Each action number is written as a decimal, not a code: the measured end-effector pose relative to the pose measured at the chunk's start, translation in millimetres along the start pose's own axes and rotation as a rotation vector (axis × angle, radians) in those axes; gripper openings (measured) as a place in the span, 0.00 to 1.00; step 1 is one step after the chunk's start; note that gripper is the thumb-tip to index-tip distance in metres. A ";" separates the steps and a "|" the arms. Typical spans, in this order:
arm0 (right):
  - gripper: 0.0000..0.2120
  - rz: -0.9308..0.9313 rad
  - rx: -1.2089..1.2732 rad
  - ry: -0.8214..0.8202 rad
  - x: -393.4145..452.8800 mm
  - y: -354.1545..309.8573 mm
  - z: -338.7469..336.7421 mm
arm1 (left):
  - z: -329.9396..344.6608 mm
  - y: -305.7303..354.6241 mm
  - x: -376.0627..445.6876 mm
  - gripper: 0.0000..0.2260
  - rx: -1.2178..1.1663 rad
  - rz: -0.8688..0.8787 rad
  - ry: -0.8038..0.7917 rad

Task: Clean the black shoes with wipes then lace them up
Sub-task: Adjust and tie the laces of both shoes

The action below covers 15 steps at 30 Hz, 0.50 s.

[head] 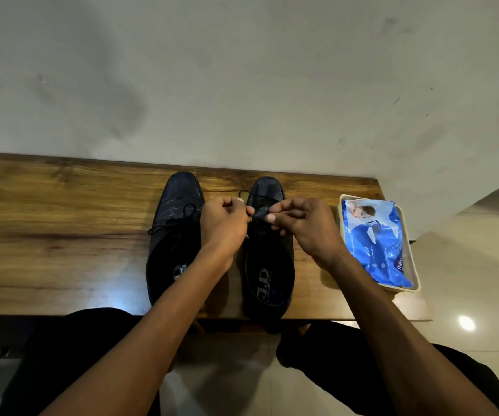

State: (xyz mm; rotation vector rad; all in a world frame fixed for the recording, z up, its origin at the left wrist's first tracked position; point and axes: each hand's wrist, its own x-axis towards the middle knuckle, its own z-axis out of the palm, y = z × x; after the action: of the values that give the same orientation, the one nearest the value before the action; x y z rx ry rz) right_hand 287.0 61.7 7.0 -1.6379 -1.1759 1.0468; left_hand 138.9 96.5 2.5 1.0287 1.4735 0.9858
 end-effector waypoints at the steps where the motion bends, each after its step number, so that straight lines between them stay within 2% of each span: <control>1: 0.05 -0.030 -0.083 -0.015 1.4 -1.5 -0.4 | 0.0 0.8 -0.1 0.07 0.030 0.049 -0.005; 8: 0.08 -0.190 -0.429 -0.108 3.4 -10.3 -1.3 | 1.1 3.3 -3.4 0.06 0.278 0.424 -0.027; 12: 0.09 -0.277 -0.527 -0.125 1.3 -11.6 -1.5 | 3.5 5.9 -6.6 0.05 0.272 0.489 -0.056; 15: 0.09 -0.302 -0.543 -0.122 0.9 -10.4 -2.2 | 0.7 7.4 -3.6 0.04 0.365 0.439 -0.211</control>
State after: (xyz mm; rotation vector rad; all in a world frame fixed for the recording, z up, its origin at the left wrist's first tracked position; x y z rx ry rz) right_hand 286.5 64.3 17.3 -1.7305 -1.8425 0.6733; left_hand 140.7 95.2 10.5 1.7206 1.3029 0.8860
